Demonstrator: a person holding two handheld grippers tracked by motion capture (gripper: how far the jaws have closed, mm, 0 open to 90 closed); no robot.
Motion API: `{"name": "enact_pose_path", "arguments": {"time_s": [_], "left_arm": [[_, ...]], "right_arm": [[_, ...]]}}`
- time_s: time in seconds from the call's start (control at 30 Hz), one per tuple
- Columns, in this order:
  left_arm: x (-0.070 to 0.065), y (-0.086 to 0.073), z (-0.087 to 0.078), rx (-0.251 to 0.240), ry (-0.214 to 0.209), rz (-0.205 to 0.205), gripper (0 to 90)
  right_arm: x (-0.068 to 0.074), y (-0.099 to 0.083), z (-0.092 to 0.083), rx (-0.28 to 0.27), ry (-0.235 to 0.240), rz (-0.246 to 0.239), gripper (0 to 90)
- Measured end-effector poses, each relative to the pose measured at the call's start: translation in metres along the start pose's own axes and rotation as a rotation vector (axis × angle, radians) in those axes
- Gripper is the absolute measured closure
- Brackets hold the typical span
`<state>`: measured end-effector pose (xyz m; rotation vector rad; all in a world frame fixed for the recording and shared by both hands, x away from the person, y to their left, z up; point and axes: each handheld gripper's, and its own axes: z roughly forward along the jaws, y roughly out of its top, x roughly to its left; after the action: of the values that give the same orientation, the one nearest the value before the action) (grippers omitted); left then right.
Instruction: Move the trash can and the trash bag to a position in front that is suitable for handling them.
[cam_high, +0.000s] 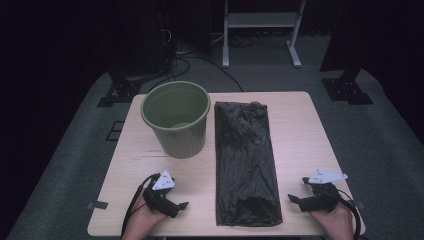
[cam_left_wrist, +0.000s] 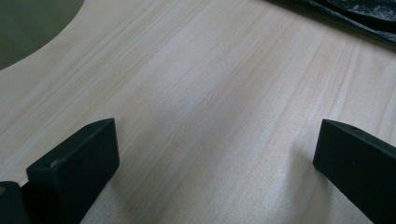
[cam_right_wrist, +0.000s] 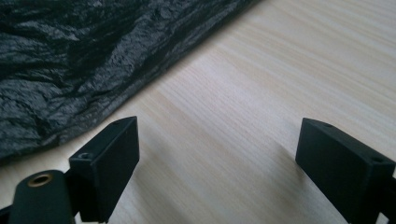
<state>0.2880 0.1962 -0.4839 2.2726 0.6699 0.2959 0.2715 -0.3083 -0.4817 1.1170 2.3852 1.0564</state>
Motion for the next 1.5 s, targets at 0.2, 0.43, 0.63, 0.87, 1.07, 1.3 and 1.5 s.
{"name": "enact_pose_path", "arguments": {"time_s": [0.2, 0.43, 0.63, 0.87, 1.07, 1.3, 1.5], "left_arm": [[0.000, 0.000, 0.000, 0.000, 0.000, 0.000, 0.0], [0.000, 0.000, 0.000, 0.000, 0.001, -0.001, 0.0], [0.000, 0.000, 0.000, 0.000, 0.001, -0.001, 0.0], [0.000, 0.000, 0.000, 0.000, 0.001, -0.002, 0.0], [0.000, 0.000, 0.000, 0.000, 0.001, -0.001, 0.0], [0.000, 0.000, 0.000, -0.001, 0.001, -0.001, 0.0], [0.000, 0.000, 0.000, 0.000, 0.001, -0.001, 0.0]], "right_arm": [[0.010, 0.011, 0.002, -0.022, 0.023, -0.013, 12.4], [0.021, 0.023, 0.010, -0.032, 0.060, -0.021, 12.4], [0.029, 0.031, 0.022, -0.015, 0.081, -0.044, 13.2], [0.036, 0.037, 0.034, 0.012, 0.078, -0.064, 13.9], [0.037, 0.037, 0.041, 0.036, 0.064, -0.081, 18.4], [0.038, 0.037, 0.039, 0.019, 0.066, -0.095, 39.7], [0.038, 0.038, 0.038, 0.010, 0.080, -0.100, 64.2]]}}
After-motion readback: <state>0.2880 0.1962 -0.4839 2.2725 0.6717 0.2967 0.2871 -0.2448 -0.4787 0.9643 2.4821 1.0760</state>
